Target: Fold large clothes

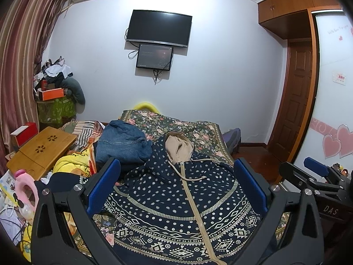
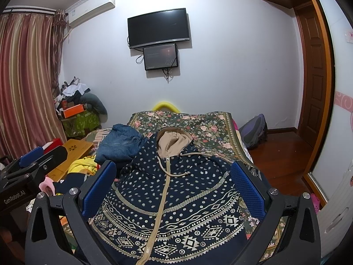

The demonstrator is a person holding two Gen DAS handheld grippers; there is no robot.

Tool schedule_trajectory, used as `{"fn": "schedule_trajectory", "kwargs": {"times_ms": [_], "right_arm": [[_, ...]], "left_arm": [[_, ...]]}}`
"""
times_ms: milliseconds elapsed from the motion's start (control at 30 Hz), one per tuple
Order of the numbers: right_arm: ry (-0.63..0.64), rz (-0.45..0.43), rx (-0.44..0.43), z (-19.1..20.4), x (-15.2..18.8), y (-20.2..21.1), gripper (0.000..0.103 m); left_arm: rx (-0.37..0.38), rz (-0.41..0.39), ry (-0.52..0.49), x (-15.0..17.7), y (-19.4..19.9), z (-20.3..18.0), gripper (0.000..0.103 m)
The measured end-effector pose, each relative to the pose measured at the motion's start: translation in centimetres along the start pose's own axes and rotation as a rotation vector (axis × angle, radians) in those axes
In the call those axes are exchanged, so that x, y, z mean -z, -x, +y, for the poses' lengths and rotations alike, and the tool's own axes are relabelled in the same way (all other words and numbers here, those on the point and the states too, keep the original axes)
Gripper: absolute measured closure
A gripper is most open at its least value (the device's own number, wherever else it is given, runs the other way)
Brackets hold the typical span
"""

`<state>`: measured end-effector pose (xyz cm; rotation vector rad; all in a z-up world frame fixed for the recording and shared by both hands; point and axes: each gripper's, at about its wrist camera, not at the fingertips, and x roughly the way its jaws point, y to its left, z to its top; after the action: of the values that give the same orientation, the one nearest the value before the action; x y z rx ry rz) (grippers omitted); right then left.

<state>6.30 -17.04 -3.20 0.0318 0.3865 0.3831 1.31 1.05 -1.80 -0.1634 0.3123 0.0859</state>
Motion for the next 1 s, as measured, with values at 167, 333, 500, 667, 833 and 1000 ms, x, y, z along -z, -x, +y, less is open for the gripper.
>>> {"fn": "schedule_trajectory", "kwargs": {"times_ms": [167, 333, 500, 667, 833, 1000], "right_arm": [[0.003, 0.005, 0.004, 0.0, 0.1, -0.1, 0.000], [0.013, 0.015, 0.014, 0.1, 0.1, -1.1, 0.000], [0.020, 0.021, 0.027, 0.0, -0.5, -2.3, 0.000], [0.033, 0.035, 0.045, 0.1, -0.9, -4.0, 0.000], [0.046, 0.060, 0.064, 0.0, -0.9, -5.9, 0.000], [0.060, 0.105, 0.091, -0.3, -0.7, -8.2, 0.000]], "left_arm": [[-0.006, -0.002, 0.000, 0.0, -0.2, 0.1, 0.000], [-0.028, 0.000, 0.009, -0.1, -1.1, 1.0, 0.000], [-0.068, 0.003, 0.040, -0.3, -2.2, 3.1, 0.000], [-0.169, 0.007, 0.074, -0.6, -4.0, 6.5, 0.000], [-0.316, 0.026, 0.107, -0.4, -6.5, 11.2, 0.000], [-0.493, 0.078, 0.172, 0.5, -9.4, 17.7, 0.000]]}}
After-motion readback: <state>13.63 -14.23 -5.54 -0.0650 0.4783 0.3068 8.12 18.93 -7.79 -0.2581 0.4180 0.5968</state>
